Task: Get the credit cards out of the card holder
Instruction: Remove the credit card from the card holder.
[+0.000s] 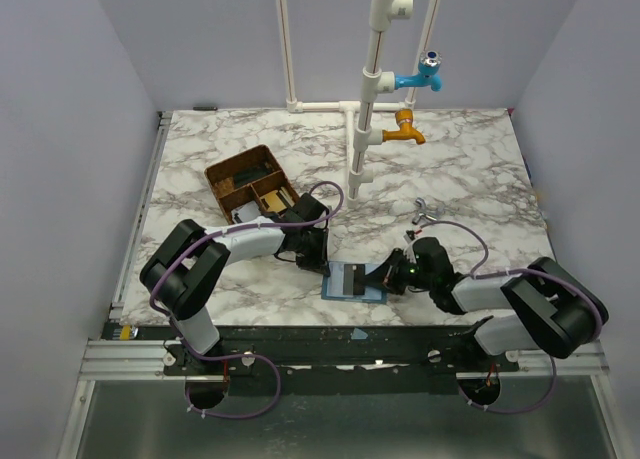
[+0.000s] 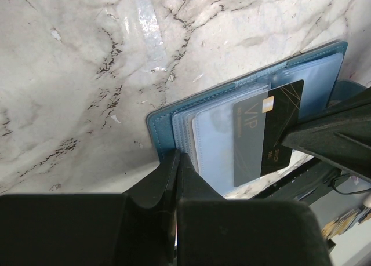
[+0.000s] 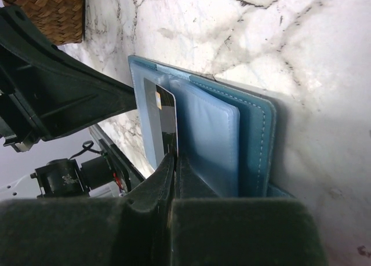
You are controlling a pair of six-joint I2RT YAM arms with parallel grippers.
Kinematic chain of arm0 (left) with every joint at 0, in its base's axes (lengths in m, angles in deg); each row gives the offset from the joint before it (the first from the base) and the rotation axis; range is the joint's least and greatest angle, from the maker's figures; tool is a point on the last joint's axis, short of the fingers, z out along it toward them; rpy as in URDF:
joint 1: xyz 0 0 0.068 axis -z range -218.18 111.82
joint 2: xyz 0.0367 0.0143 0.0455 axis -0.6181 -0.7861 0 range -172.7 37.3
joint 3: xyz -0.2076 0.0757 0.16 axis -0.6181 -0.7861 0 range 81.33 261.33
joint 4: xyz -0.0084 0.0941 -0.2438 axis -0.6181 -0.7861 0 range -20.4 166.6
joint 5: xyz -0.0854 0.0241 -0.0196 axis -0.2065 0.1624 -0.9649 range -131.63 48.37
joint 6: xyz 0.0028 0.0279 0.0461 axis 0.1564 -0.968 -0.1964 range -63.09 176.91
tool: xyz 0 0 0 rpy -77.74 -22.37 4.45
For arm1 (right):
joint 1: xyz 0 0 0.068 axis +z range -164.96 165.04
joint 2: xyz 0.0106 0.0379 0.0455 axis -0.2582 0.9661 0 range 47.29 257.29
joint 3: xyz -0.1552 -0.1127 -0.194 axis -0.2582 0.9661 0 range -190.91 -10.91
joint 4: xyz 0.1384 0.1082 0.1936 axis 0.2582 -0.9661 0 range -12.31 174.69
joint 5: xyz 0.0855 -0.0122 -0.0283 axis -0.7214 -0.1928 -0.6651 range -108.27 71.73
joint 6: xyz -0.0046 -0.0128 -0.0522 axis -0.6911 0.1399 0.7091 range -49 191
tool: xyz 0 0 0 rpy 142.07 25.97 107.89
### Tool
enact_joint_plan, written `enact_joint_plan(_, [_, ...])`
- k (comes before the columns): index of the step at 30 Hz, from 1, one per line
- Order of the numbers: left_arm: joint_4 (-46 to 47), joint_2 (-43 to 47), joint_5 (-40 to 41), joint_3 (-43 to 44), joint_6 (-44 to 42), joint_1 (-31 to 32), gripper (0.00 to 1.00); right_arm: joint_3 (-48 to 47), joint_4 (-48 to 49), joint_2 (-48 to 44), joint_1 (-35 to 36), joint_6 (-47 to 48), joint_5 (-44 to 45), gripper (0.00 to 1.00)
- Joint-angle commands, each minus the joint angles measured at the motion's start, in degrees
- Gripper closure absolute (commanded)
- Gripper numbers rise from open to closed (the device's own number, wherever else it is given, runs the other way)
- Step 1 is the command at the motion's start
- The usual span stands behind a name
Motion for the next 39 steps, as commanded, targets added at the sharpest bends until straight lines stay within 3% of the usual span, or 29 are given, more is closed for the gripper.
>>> enact_joint_plan(1, [-3.73,-2.99,6.38,-1.56,-2.51,-0.96,1.00,1.47,-6.60,-2.29,-0.19,1.62,4.30,0.99])
enact_joint_plan(19, [-3.72,-2.49,6.38,-1.56,-2.69,-1.11,1.00,1.47,-18.32,-13.30,-0.28,4.20,9.28,0.99])
enact_joint_plan(39, [-3.52,-2.05,6.65,-1.38,-2.69,-1.13,1.00,1.29,-25.07,-19.16,-0.30,5.95,11.22,0.99])
